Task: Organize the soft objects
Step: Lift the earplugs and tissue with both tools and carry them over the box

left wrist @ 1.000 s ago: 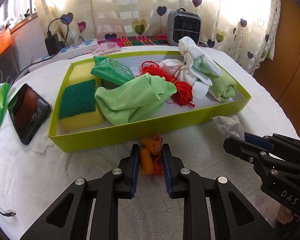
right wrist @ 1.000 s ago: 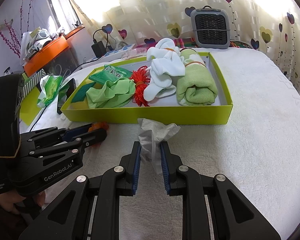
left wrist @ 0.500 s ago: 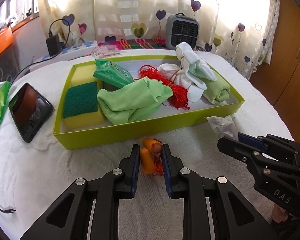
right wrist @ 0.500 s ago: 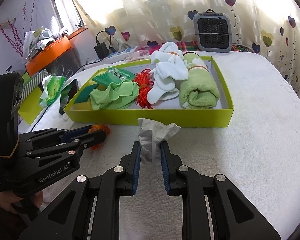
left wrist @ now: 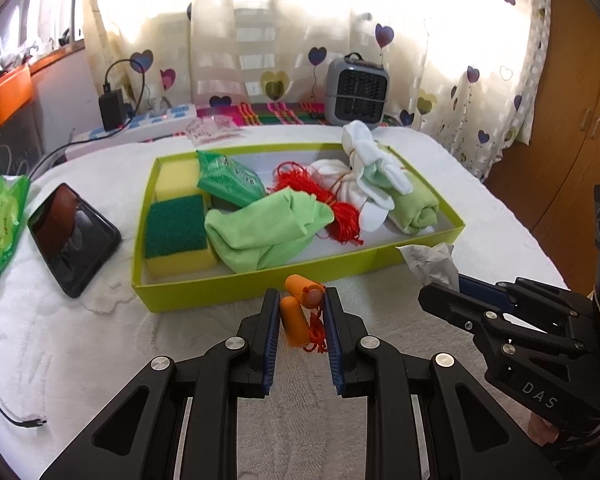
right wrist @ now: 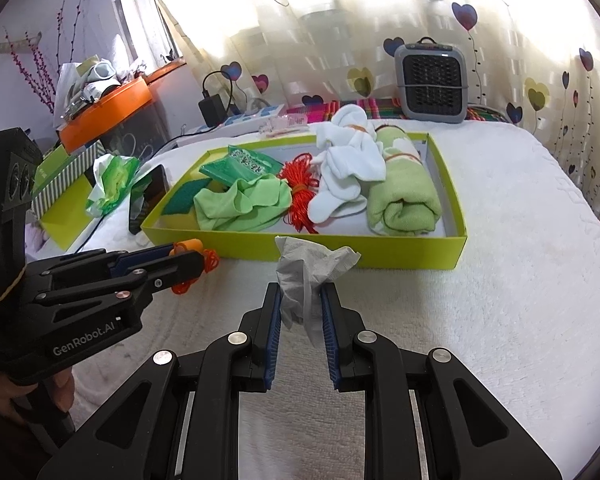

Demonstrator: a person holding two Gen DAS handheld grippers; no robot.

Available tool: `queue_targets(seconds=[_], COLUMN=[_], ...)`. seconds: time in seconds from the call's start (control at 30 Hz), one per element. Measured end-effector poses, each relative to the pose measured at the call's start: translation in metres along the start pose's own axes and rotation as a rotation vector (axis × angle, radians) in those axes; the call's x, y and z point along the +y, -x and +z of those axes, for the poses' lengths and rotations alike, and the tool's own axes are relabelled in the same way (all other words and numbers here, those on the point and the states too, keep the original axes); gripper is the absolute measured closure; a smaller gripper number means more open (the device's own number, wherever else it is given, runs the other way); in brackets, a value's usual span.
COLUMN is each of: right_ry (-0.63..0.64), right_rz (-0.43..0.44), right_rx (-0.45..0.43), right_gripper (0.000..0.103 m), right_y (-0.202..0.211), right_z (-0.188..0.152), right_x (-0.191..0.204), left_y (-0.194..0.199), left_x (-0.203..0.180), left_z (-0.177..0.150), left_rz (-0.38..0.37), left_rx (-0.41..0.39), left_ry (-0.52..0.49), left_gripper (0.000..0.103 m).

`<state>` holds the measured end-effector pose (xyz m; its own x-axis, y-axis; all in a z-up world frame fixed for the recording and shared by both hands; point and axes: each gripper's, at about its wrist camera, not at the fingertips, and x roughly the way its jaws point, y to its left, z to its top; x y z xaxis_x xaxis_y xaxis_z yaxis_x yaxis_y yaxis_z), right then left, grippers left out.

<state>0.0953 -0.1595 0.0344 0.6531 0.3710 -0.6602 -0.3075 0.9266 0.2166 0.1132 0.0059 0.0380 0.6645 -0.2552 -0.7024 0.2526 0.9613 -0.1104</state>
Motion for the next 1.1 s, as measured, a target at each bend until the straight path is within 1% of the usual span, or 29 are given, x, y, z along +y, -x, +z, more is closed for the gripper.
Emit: queue_targets(seconds=[0.3, 0.6, 0.8, 1.1], right_ry=[0.009, 0.026, 0.036, 0.047], right_rz=[0.003, 0.009, 0.014, 0.021], right_rx=[-0.027, -0.072, -0.087, -0.092], right_gripper=[0.082, 0.082, 0.082, 0.082], right_y=[0.008, 0.017, 0.019, 0.011], right_z=[0.007, 0.024, 0.034, 0.055], right_x=[0.004, 0.008, 0.011, 0.012], left_y=[0.014, 0.023, 0.023, 0.015], left_x=[0.001, 0.005, 0.011, 0.021], left_z=[0.008, 0.019, 0.027, 0.037], left_rz=[-0.015, -0.017, -0.018, -0.013], left_rx=[-0.035, -0.065, -0.077, -0.076], left_ry=[-0.005, -0.008, -0.001, 0.016], left_gripper=[0.083, 0.083, 0.083, 0.083])
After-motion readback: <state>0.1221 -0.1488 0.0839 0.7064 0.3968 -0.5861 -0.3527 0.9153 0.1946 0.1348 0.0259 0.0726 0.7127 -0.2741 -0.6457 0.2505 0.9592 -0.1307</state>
